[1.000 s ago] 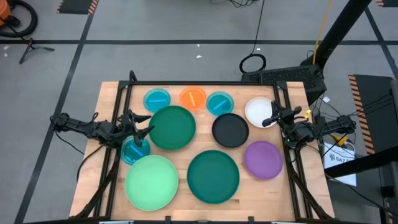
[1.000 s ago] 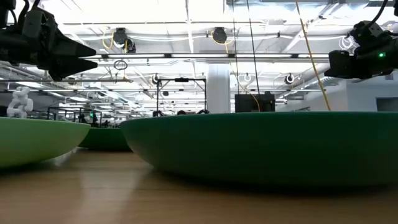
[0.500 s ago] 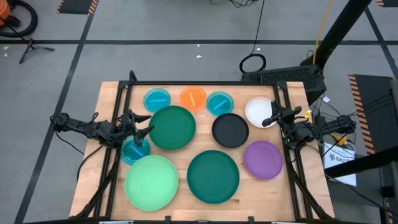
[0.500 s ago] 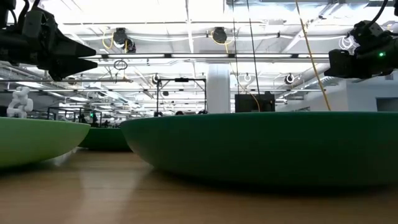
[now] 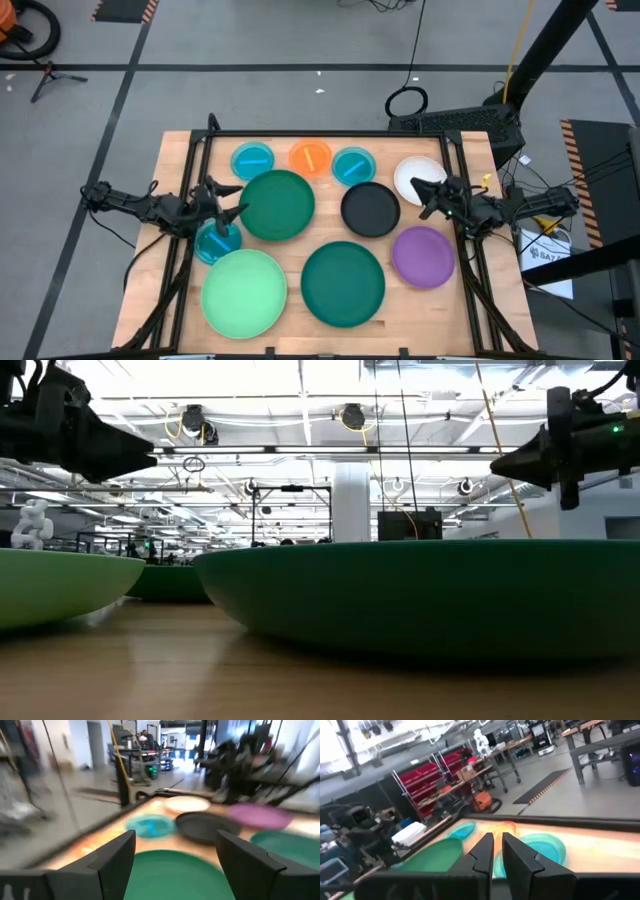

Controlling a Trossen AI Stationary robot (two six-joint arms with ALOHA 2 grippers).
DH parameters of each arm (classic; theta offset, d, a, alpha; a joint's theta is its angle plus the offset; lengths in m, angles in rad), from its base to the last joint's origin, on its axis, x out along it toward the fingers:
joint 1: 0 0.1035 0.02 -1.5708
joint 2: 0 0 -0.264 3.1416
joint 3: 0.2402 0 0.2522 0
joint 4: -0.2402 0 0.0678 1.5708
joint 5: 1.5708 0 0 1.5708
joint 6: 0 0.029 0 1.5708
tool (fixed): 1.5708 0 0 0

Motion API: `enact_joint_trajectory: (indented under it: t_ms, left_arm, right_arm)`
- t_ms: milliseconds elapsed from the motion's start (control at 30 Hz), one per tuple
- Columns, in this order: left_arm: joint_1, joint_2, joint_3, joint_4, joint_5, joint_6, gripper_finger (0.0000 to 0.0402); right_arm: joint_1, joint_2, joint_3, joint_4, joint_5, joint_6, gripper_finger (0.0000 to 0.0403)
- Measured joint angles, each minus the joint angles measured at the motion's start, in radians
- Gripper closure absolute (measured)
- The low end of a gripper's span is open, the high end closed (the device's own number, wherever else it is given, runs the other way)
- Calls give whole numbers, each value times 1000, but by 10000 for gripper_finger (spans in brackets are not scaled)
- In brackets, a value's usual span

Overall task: Stack plastic plates
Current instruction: Stack the light green plate on top of the top green plate

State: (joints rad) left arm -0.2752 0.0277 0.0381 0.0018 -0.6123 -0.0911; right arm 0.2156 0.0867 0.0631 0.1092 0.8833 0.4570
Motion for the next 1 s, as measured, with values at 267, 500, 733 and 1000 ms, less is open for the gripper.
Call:
enact_joint_trajectory:
  t_ms: [267,500,733,1000]
  left_arm:
    - [-2,77,0,184,178,-260,126]
    - [-15,304,0,584,183,-150,126]
    - [-17,551,0,807,184,-171,126]
    - [-17,725,53,912,172,-320,126]
  right_arm:
    - [0,172,82,162,-108,-150,369]
    - [-1,346,181,167,-99,-256,369]
    - [-1,461,312,132,-61,-423,369]
    - [-1,532,454,84,34,-606,369]
